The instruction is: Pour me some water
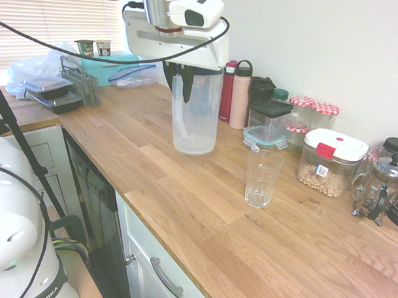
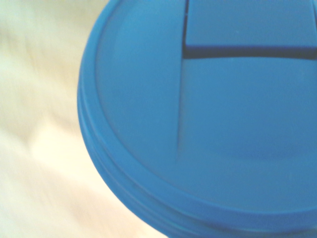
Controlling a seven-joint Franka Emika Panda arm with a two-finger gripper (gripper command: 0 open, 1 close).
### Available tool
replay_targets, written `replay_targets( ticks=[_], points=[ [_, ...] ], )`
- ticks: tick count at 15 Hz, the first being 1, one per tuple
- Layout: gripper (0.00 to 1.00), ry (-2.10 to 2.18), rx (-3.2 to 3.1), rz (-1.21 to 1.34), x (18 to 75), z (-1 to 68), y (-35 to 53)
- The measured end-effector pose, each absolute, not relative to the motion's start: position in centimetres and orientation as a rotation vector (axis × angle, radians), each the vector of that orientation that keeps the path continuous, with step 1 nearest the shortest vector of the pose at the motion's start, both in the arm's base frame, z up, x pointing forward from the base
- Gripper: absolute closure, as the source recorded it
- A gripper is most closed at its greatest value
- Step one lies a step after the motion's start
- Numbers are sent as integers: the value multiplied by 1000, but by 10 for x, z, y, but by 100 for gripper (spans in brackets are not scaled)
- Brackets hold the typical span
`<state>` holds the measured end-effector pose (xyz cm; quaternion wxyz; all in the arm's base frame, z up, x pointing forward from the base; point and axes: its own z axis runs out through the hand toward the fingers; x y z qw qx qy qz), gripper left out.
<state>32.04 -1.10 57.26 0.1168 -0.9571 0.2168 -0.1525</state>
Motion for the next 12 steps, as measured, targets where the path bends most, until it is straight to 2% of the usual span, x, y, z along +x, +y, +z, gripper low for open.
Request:
replay_targets(
  ticks=[6, 12],
  points=[
    [100, 1003, -2468, -575, 360, 540, 59],
    [100, 1049, -2518, -650, 371, 503, 169]
  ],
)
